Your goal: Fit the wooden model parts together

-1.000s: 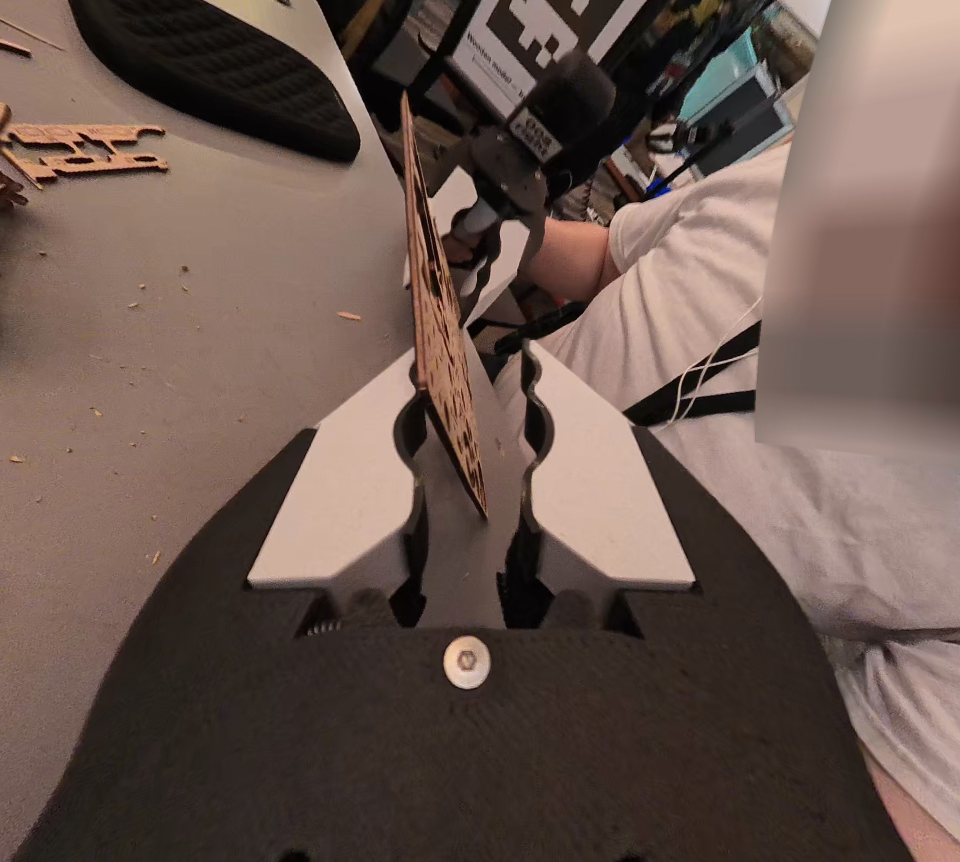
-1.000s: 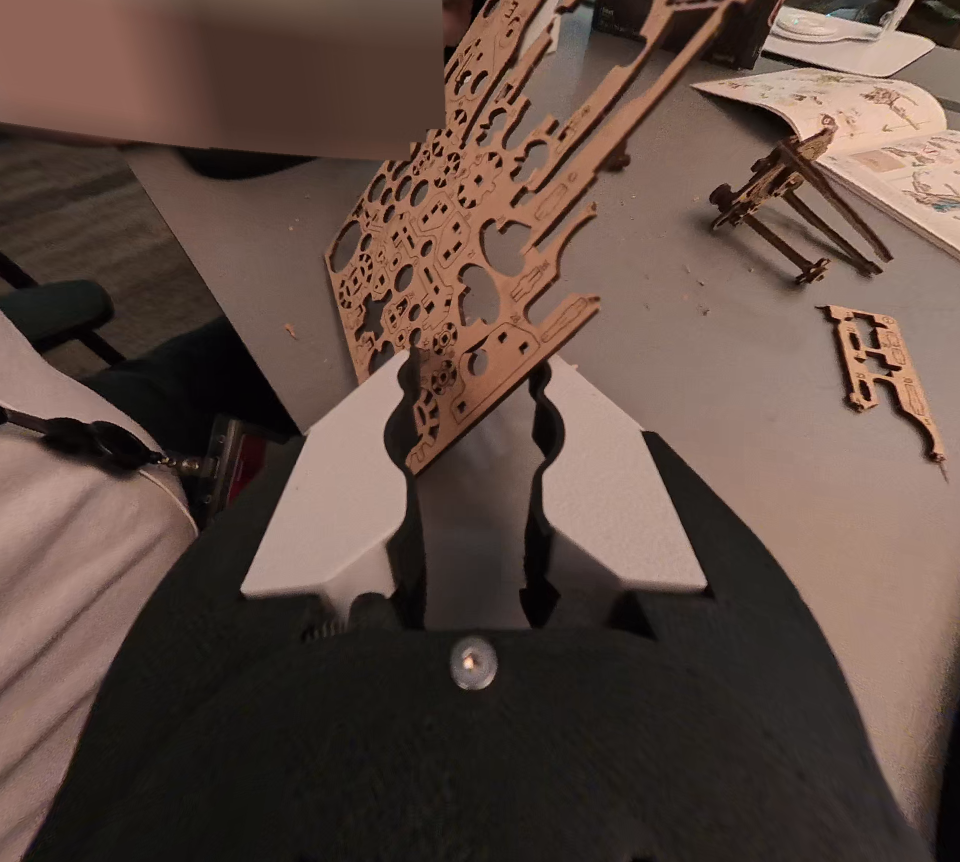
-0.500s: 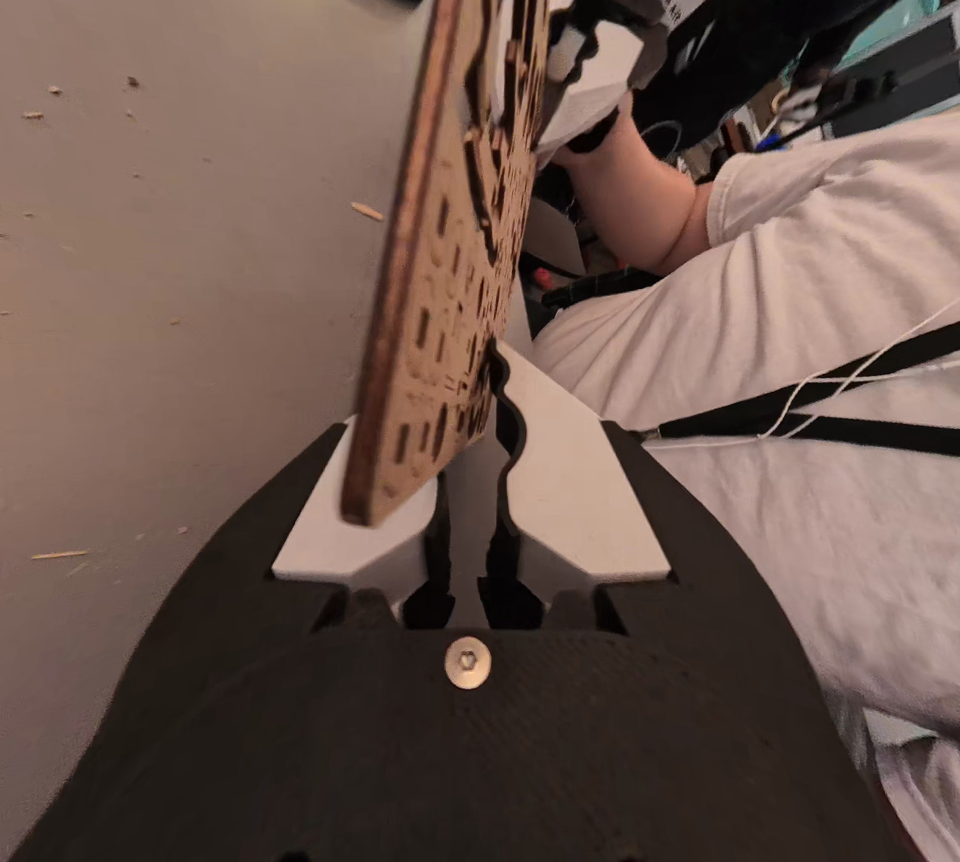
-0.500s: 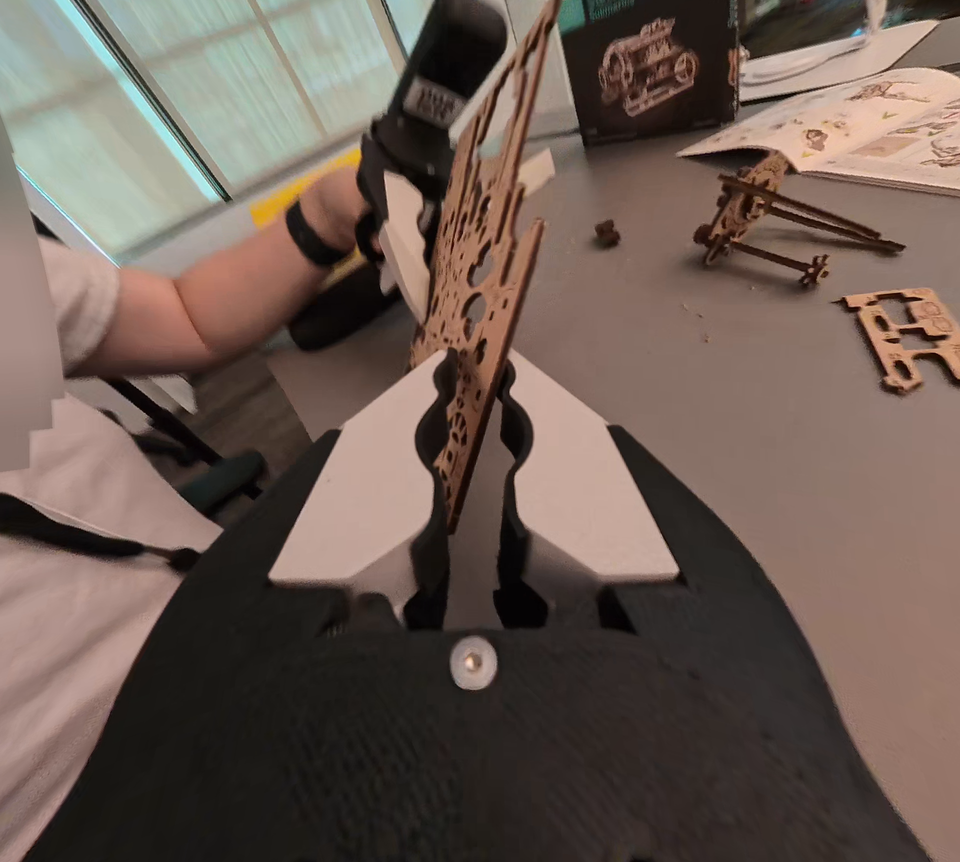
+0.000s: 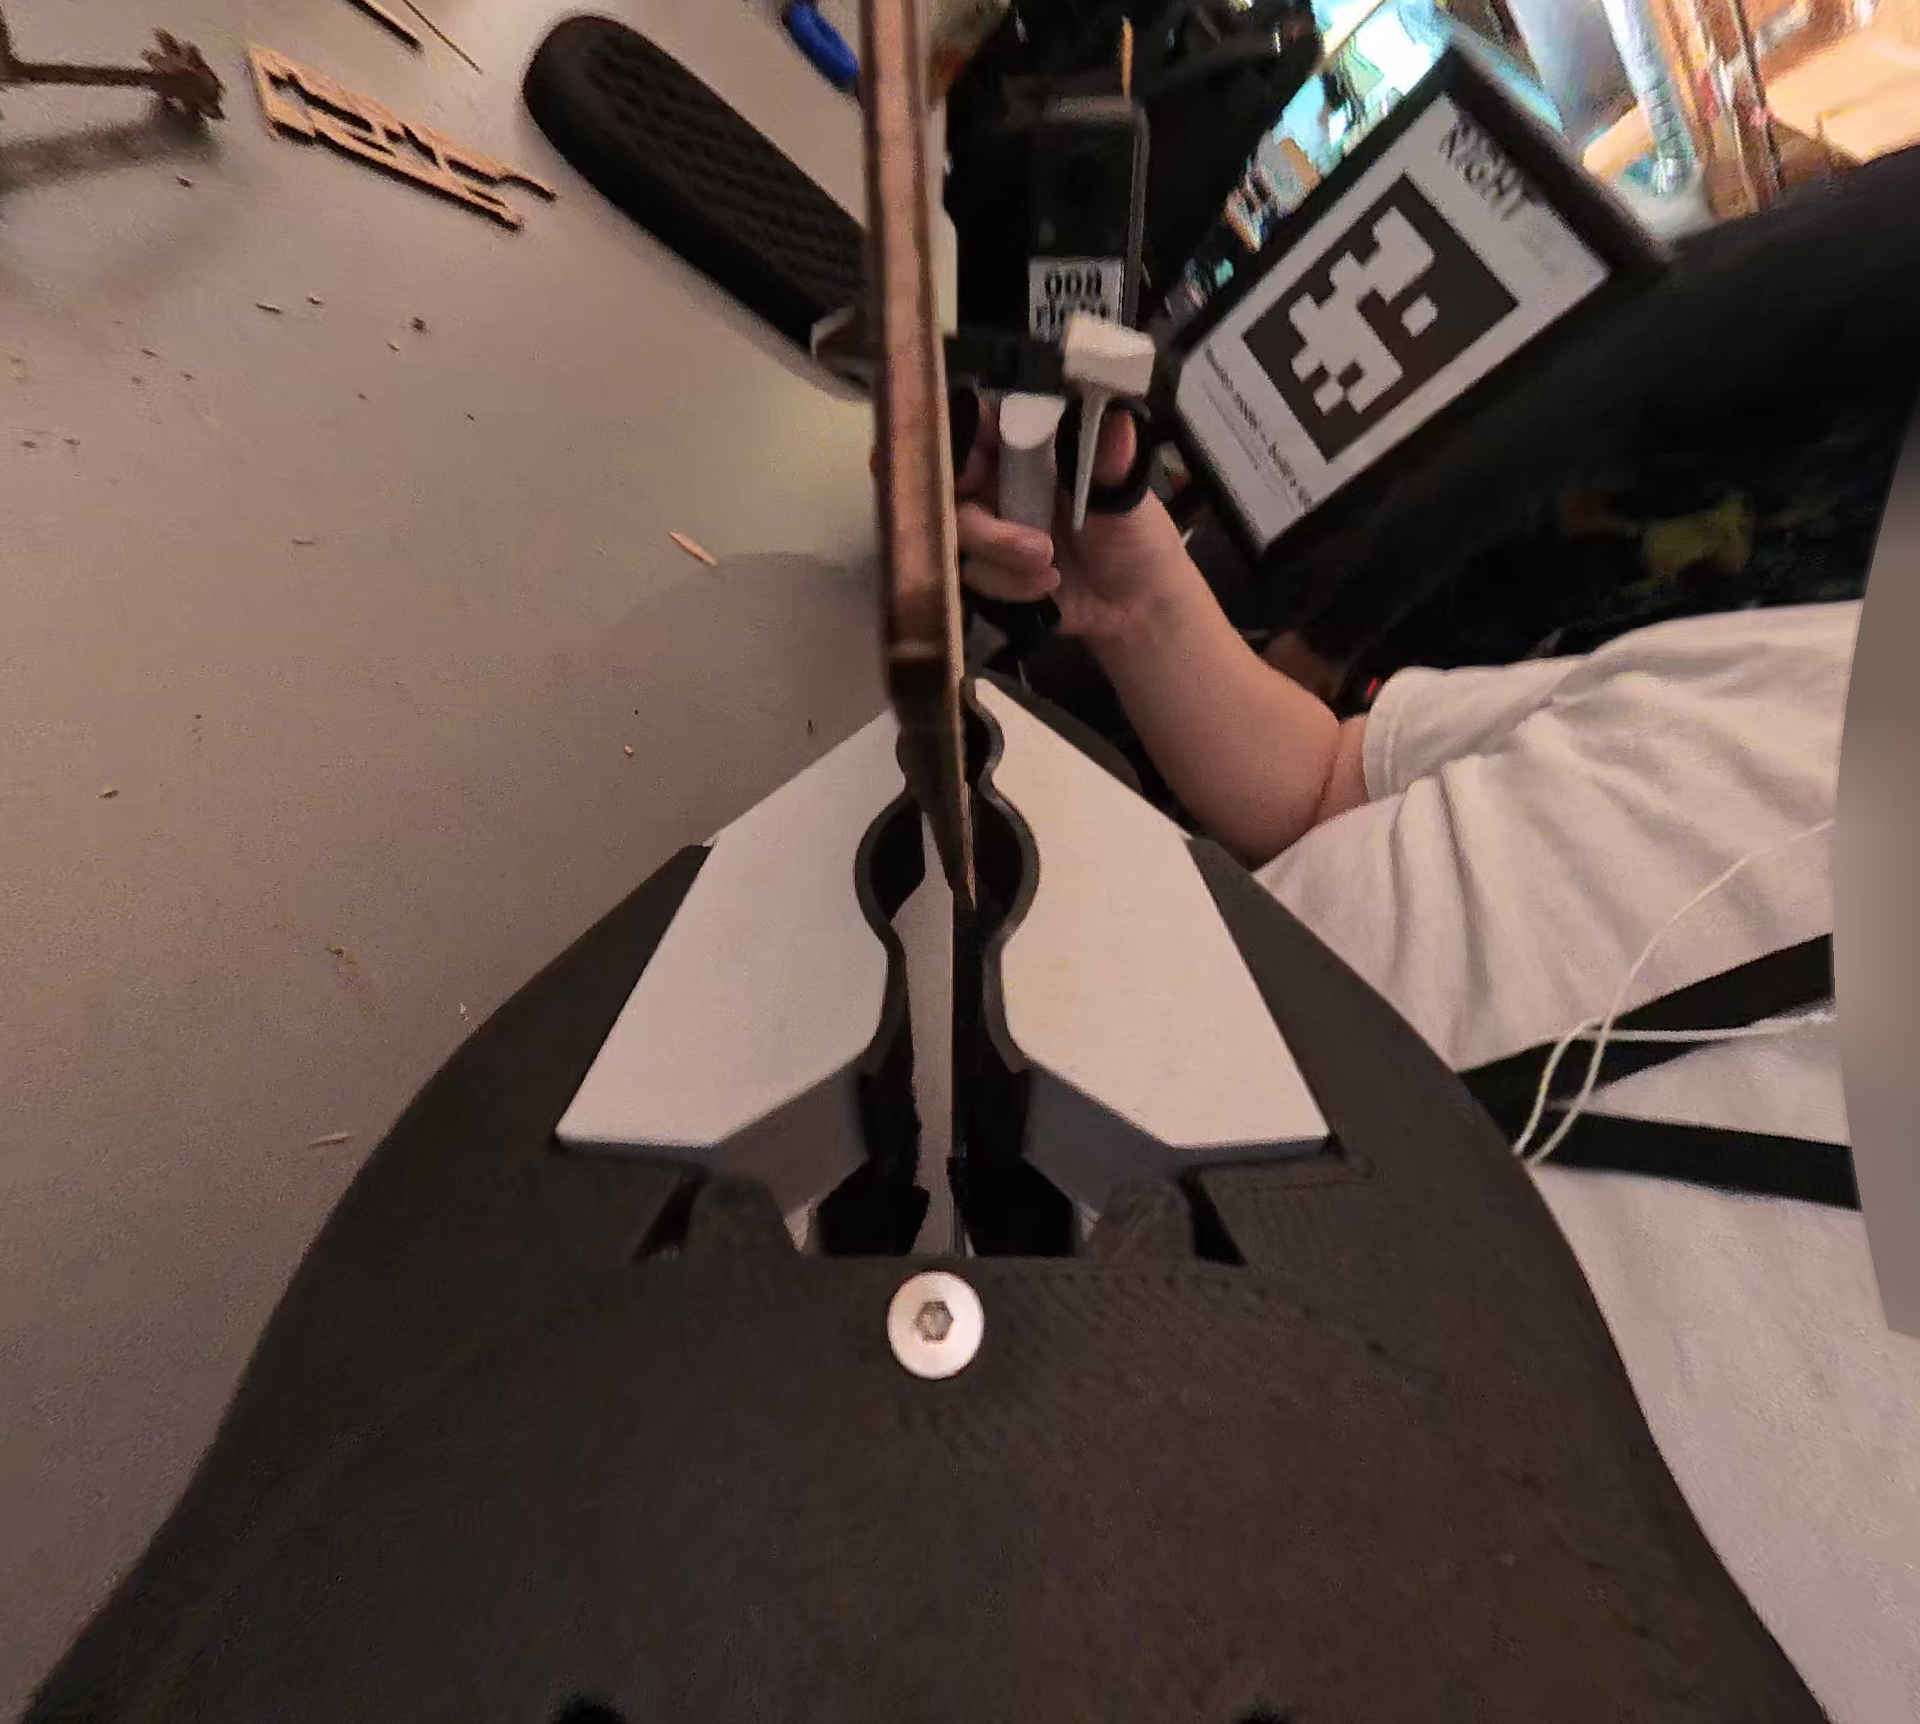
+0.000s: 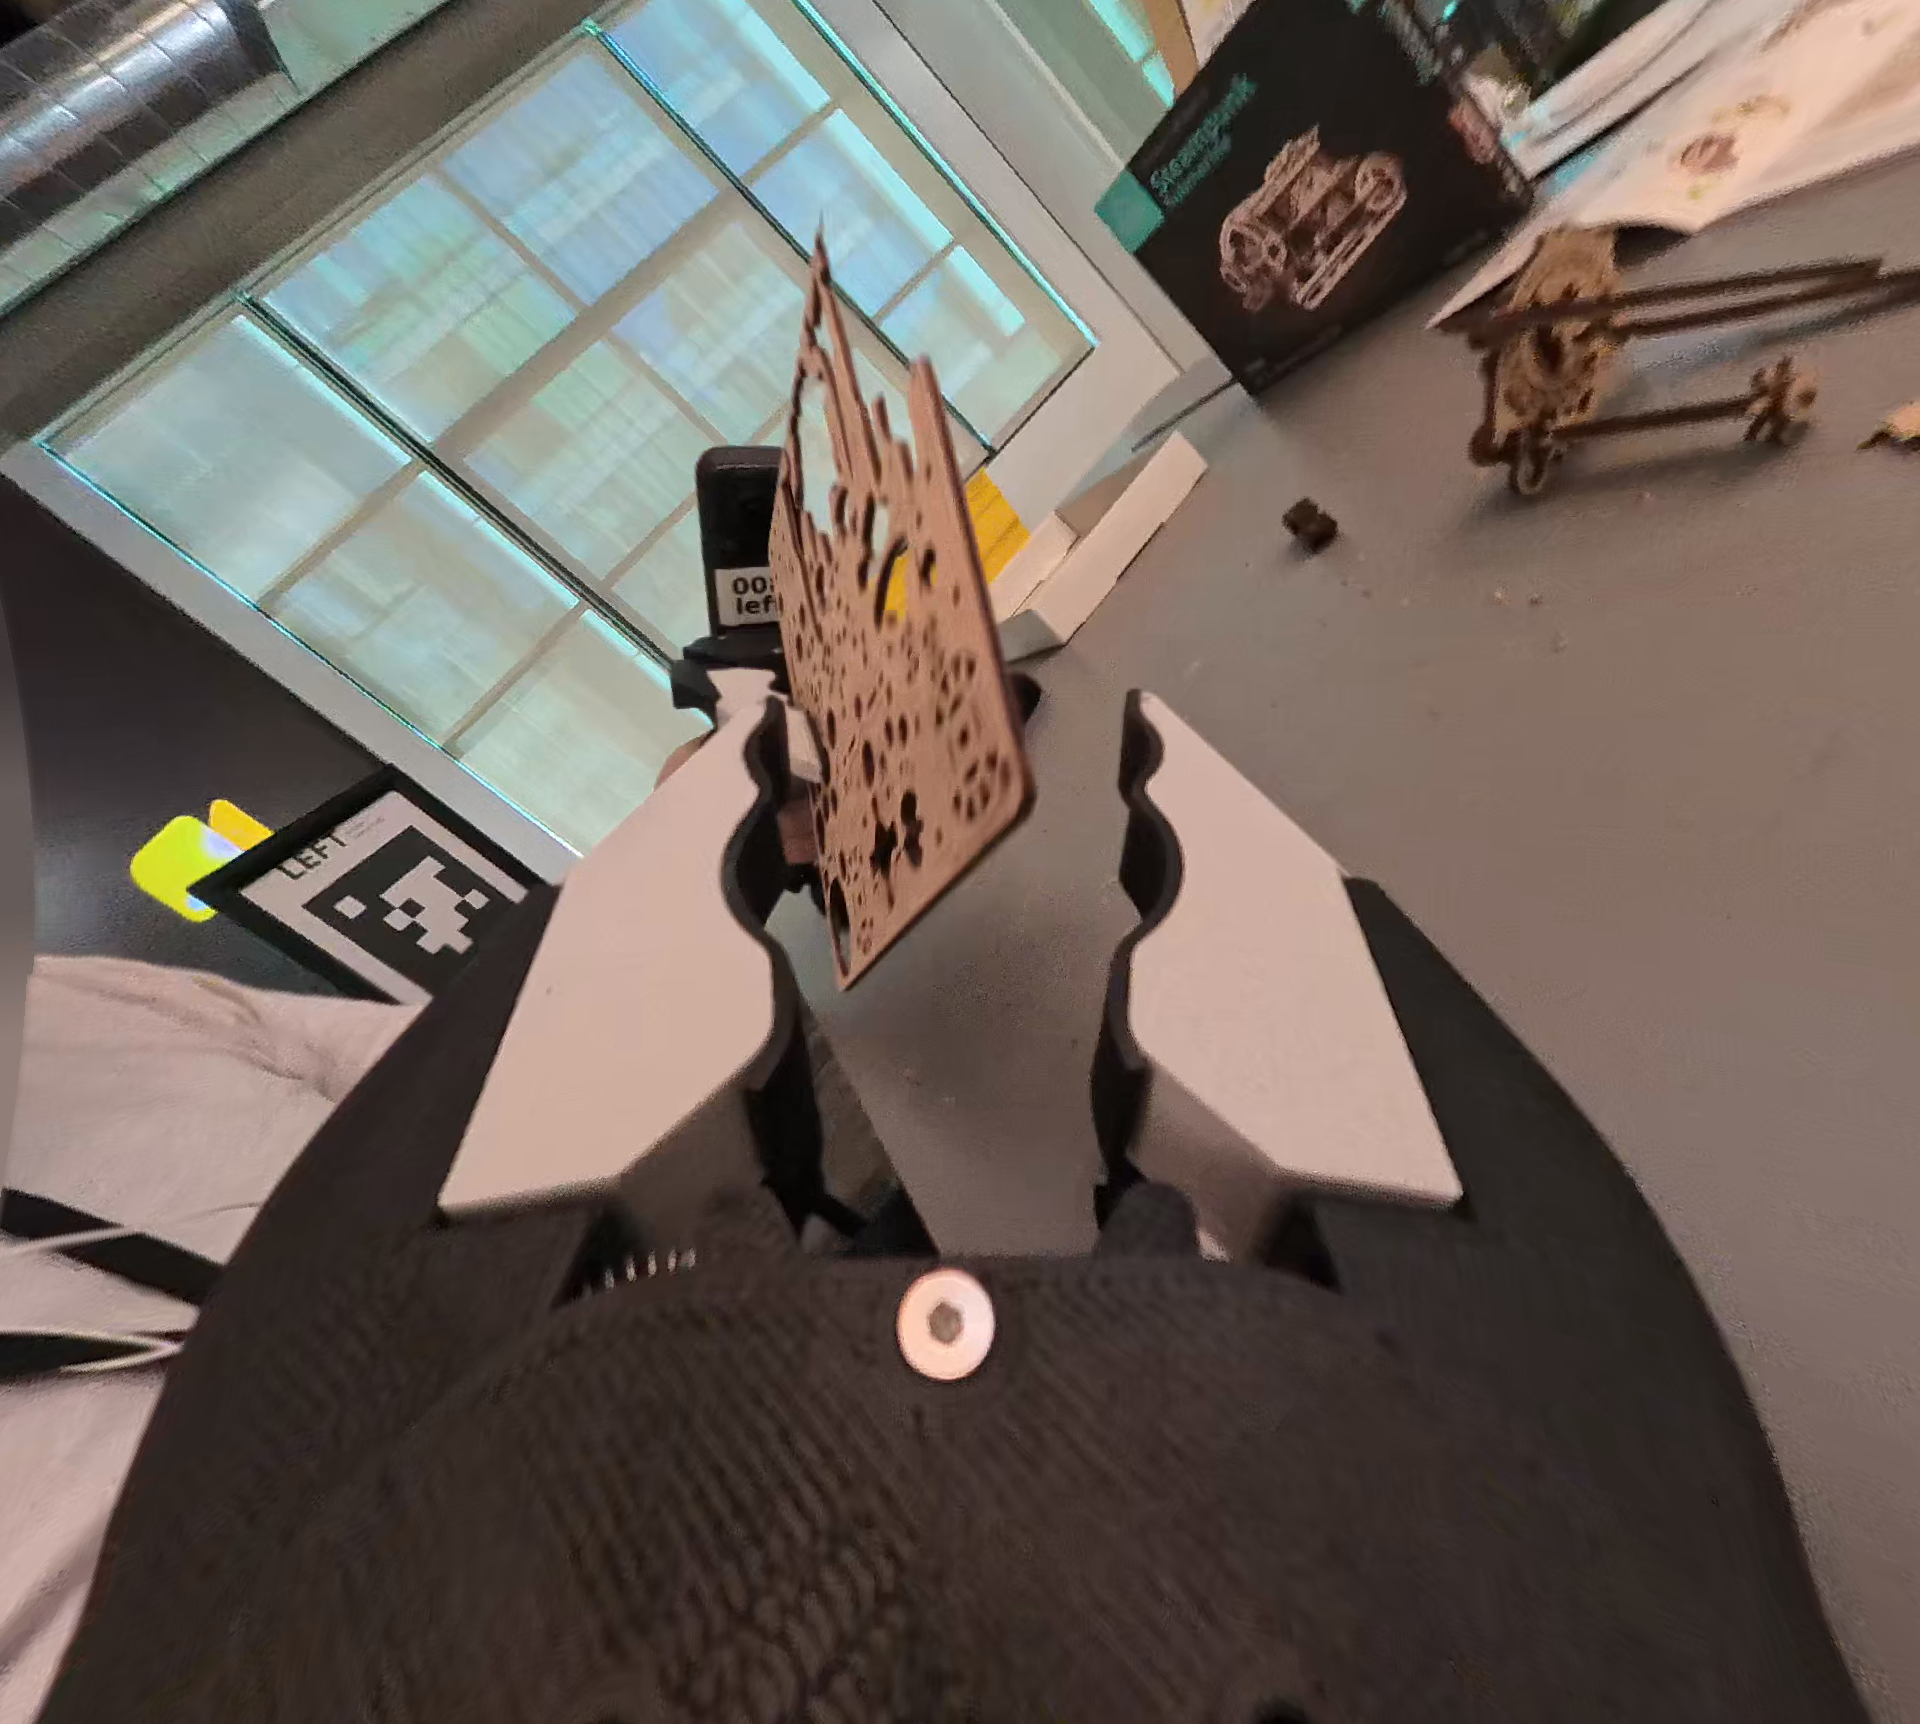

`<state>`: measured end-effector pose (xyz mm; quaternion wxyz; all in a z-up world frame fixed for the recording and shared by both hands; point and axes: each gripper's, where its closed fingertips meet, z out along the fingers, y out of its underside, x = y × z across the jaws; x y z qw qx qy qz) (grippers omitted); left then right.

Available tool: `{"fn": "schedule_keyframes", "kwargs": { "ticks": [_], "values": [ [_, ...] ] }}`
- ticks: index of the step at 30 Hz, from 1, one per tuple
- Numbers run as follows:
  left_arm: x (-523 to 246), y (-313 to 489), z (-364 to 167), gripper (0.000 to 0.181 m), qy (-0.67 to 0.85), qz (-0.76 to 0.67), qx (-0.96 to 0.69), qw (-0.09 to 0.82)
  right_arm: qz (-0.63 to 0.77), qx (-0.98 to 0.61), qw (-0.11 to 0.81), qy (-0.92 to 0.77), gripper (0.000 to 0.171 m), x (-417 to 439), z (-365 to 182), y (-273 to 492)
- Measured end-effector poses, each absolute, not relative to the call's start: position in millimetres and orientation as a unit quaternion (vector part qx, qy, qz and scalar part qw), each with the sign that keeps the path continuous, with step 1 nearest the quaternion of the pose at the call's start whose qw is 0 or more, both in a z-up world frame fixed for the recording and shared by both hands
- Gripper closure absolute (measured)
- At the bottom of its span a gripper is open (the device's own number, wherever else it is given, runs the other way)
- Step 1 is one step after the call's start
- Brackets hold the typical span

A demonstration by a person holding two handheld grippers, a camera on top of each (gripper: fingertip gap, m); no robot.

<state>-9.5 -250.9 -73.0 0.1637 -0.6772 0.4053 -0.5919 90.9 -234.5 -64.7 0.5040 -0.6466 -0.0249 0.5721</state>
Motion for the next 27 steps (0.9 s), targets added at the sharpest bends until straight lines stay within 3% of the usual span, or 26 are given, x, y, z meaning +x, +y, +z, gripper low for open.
{"fn": "schedule_keyframes", "kwargs": {
  "ticks": [6,8,11,12,17,20,21,27],
  "values": [
    [-11,-256,-54,0.181,0.351,-0.613,-0.672,0.224,0.602,-0.662,0.444,-0.047,0.114,22,-68,-242],
    [-9,-259,-55,0.181,0.338,-0.619,-0.671,0.229,0.631,-0.645,0.43,-0.044,0.125,6,-64,-243],
    [-10,-260,-60,0.181,0.328,-0.611,-0.677,0.247,0.656,-0.629,0.413,-0.054,0.163,-7,-60,-249],
    [-12,-261,-59,0.181,0.326,-0.616,-0.672,0.25,0.664,-0.622,0.412,-0.055,0.166,-9,-57,-251],
    [-16,-265,-57,0.178,0.32,-0.624,-0.665,0.256,0.675,-0.612,0.408,-0.064,0.17,-13,-52,-258],
    [-13,-265,-55,0.164,0.313,-0.632,-0.659,0.262,0.682,-0.611,0.397,-0.064,0.169,-18,-54,-259],
    [-12,-265,-56,0.177,0.313,-0.632,-0.658,0.263,0.685,-0.608,0.396,-0.065,0.169,-19,-54,-260],
    [-10,-266,-61,0.181,0.327,-0.622,-0.659,0.269,0.694,-0.6,0.395,-0.045,0.168,-14,-57,-256]
  ]
}}
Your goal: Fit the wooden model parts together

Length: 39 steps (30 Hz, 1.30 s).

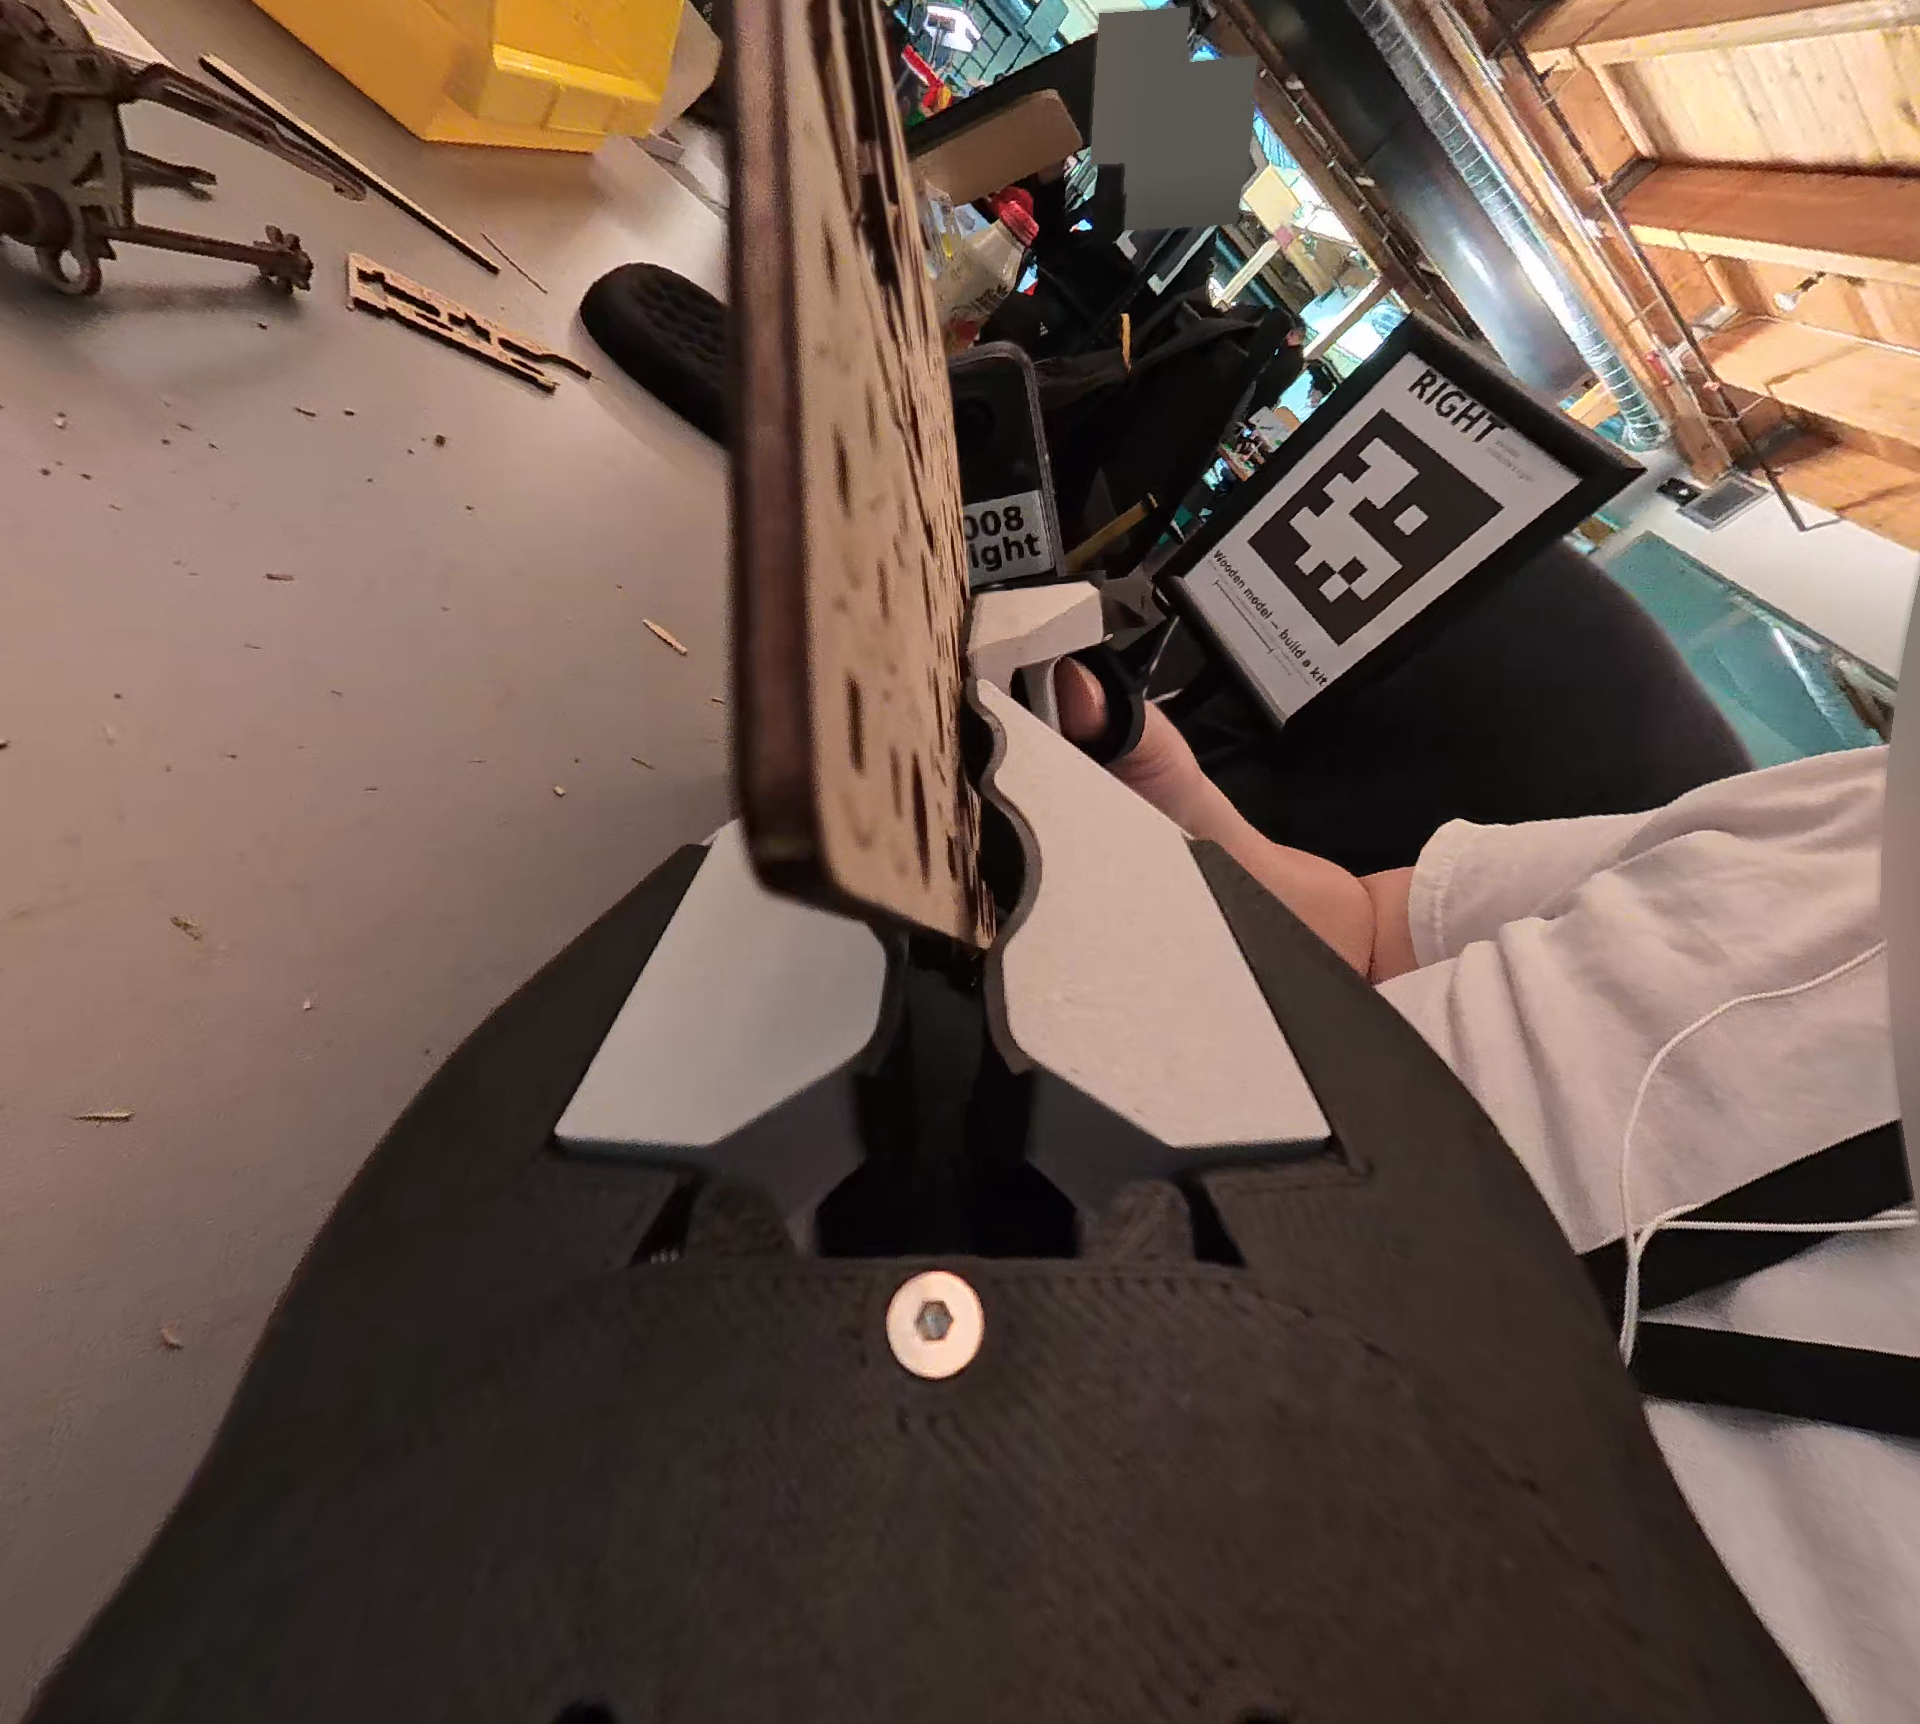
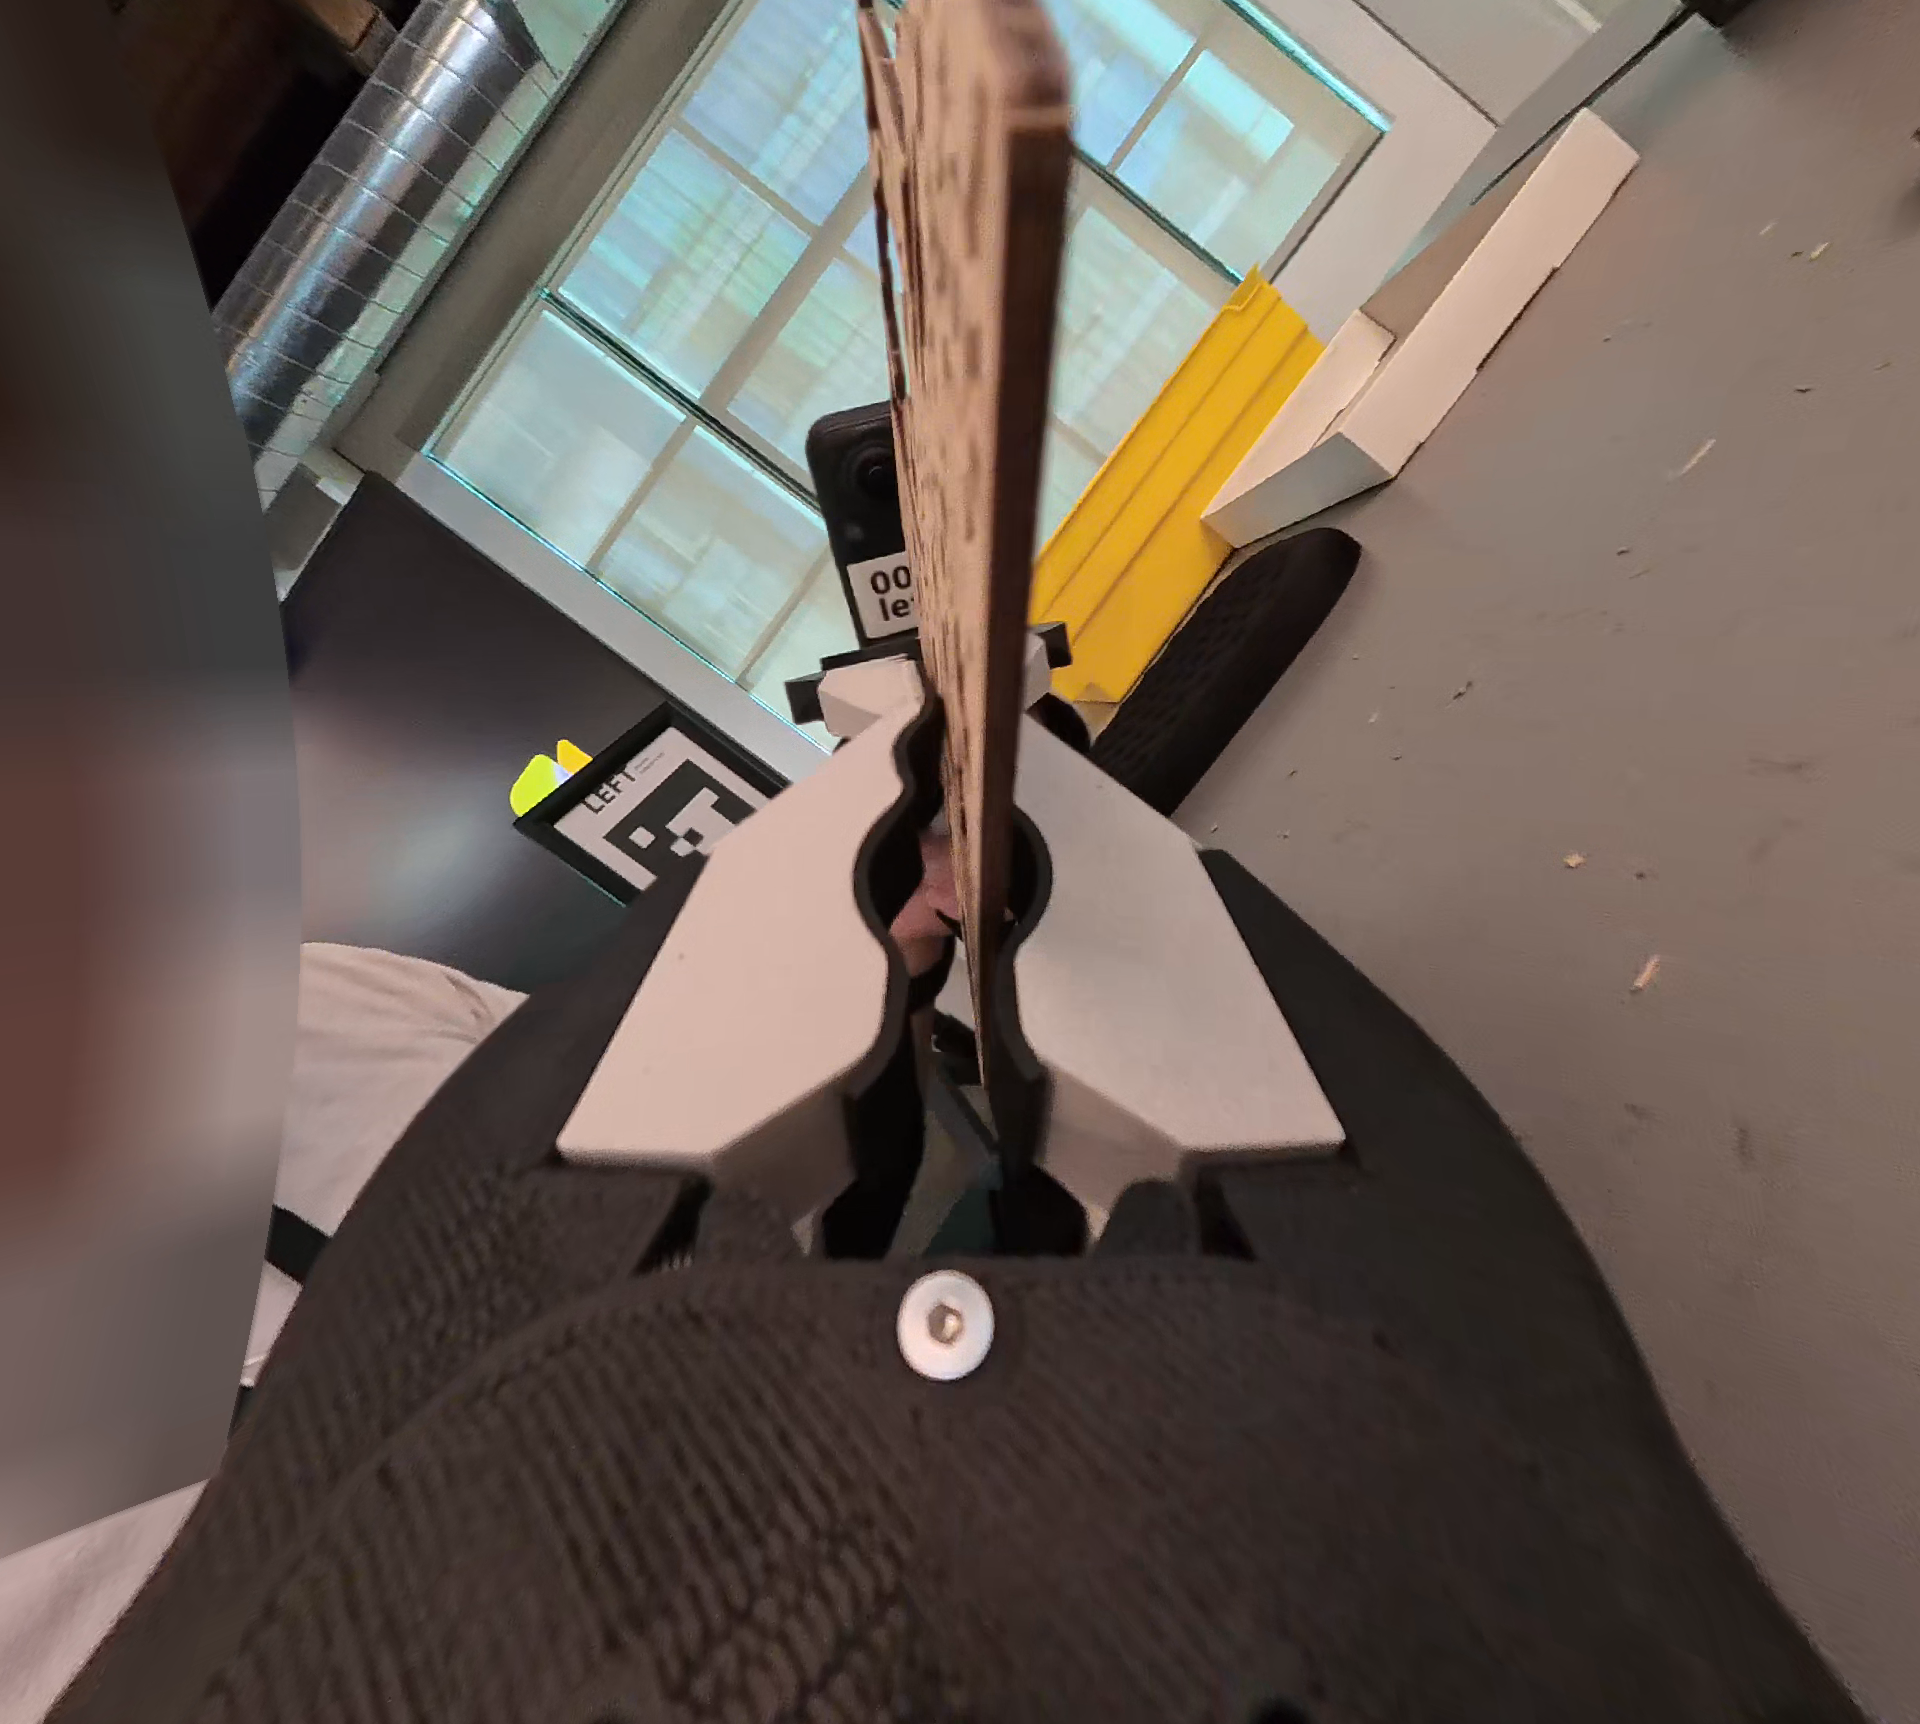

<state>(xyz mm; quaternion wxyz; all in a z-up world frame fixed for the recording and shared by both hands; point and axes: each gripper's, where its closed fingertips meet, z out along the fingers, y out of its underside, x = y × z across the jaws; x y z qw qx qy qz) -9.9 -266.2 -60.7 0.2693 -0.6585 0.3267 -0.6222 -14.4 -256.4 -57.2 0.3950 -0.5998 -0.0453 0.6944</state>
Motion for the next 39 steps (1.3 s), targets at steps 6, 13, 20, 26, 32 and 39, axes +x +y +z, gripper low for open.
{"fn": "schedule_keyframes", "kwargs": {
  "ticks": [6,13,20,26,32,39],
  "values": [
    [-9,-265,-64,0.181,0.325,-0.614,-0.666,0.273,0.687,-0.609,0.392,-0.056,0.17,-14,-61,-255],
    [-9,-266,-66,0.181,0.316,-0.609,-0.671,0.28,0.657,-0.626,0.411,-0.094,0.17,-15,-64,-256],
    [-24,-266,-63,0.181,0.322,-0.608,-0.669,0.283,0.679,-0.601,0.411,-0.1,0.169,-31,-59,-257],
    [-42,-264,-65,0.181,0.331,-0.583,-0.686,0.281,0.68,-0.609,0.395,-0.098,0.166,-48,-64,-256],
    [-46,-261,-67,0.181,0.325,-0.592,-0.686,0.271,0.671,-0.619,0.399,-0.091,0.165,-52,-66,-253],
    [-38,-258,-62,0.181,0.325,-0.589,-0.685,0.281,0.656,-0.627,0.408,-0.101,0.162,-39,-62,-248]
  ]
}}
